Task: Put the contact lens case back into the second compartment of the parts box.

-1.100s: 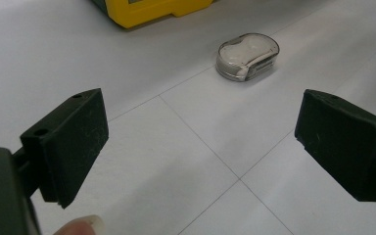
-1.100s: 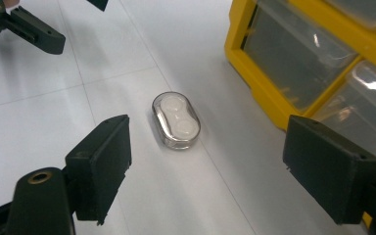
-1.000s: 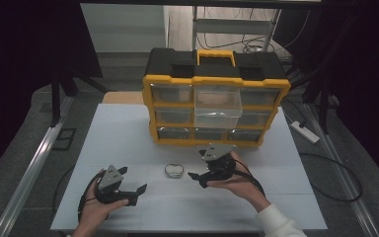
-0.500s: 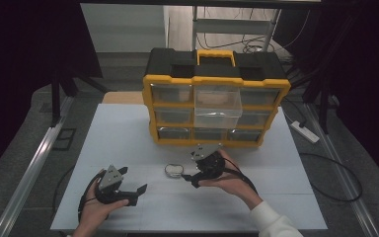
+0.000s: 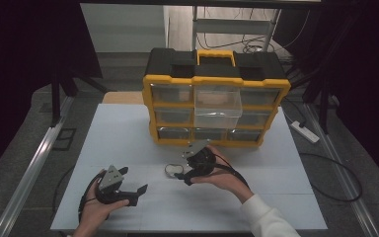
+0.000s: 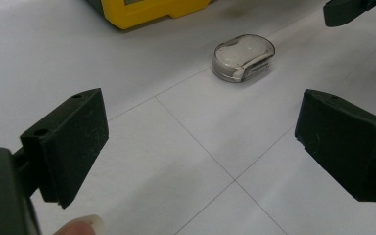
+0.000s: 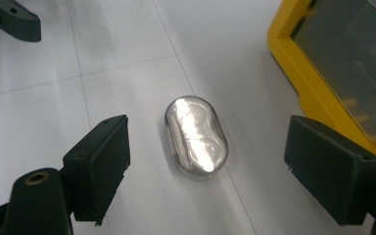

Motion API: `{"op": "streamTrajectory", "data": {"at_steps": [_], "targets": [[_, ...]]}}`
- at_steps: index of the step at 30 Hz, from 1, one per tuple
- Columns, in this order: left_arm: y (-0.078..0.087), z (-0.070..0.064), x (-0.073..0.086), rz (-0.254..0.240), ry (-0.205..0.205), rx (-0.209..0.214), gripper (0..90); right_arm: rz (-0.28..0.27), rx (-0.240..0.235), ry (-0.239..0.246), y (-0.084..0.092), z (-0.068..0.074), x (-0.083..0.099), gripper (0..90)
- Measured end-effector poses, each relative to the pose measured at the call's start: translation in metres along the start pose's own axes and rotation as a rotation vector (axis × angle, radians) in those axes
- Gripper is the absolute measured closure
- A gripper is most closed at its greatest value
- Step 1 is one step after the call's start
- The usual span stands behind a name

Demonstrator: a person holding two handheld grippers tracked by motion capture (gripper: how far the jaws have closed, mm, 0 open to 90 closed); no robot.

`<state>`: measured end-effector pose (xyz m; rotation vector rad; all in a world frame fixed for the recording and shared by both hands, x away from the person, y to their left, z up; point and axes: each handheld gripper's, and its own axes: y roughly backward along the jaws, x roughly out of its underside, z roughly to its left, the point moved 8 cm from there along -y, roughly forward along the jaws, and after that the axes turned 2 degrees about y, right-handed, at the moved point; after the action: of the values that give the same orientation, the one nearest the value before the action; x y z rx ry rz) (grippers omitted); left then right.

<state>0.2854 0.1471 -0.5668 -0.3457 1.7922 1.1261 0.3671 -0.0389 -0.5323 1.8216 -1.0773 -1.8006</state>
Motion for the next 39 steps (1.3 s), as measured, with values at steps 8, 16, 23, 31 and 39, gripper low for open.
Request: {"op": "streamTrajectory", "data": {"at_steps": [8,16,23,31,39], "targets": [[0.002,-0.001,-0.001,-0.01,0.005,0.0,6.5,0.054,-0.024,0.007,-0.015,-0.002,-0.004,16.5],[0.003,0.001,-0.001,-0.011,0.005,0.0,6.4,0.099,-0.057,-0.005,-0.03,-0.001,-0.004,16.1],[0.002,0.001,0.0,-0.005,0.002,0.005,6.5,0.149,-0.081,-0.008,-0.044,-0.002,0.006,14.8],[0.001,0.001,0.0,-0.003,-0.001,0.005,6.6,0.151,-0.167,-0.028,-0.056,-0.001,0.012,14.7],[0.001,0.002,0.001,-0.003,-0.001,0.003,6.6,0.204,-0.137,-0.012,-0.065,-0.006,0.018,15.0]]}}
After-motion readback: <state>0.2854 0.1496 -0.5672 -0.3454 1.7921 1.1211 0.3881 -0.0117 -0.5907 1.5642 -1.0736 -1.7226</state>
